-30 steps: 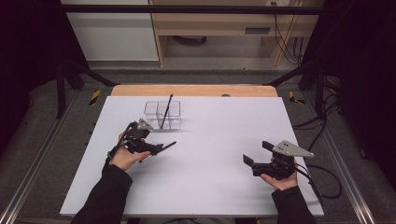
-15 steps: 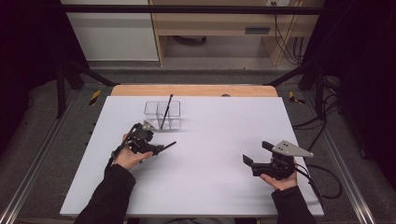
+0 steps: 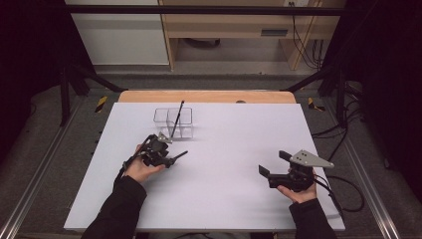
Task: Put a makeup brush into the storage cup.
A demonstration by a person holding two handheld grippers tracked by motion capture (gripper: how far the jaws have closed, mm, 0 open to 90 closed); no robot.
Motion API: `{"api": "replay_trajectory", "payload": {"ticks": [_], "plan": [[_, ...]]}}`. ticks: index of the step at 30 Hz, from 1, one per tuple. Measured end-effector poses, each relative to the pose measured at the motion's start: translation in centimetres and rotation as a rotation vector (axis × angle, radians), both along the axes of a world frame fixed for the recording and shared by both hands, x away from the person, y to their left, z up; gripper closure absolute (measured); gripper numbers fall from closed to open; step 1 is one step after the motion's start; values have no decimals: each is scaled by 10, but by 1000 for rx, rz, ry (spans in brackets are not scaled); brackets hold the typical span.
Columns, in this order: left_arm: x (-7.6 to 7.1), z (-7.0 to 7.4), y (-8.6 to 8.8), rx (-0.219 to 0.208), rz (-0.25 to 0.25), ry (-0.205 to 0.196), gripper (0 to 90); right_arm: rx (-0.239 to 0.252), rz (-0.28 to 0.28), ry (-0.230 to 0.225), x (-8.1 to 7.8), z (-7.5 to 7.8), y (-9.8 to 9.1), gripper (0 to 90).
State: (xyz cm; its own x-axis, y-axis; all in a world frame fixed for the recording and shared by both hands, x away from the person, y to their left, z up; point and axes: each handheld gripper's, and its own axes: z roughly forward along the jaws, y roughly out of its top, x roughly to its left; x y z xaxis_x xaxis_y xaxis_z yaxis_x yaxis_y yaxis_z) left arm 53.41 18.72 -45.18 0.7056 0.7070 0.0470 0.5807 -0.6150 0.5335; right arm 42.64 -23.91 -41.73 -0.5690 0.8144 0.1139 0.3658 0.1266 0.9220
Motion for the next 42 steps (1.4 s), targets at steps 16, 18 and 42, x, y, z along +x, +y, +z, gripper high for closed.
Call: {"api": "replay_trajectory", "payload": {"ticks": [16,18,42], "plan": [[-1,-2,1,22,-18,60,715,-2,1,-2,0,0,0,71],[0,-2,1,20,-16,63,729,-1,2,-2,0,0,0,71],[0,-1,2,28,-11,79,827,-3,3,-1,0,0,0,72]]}}
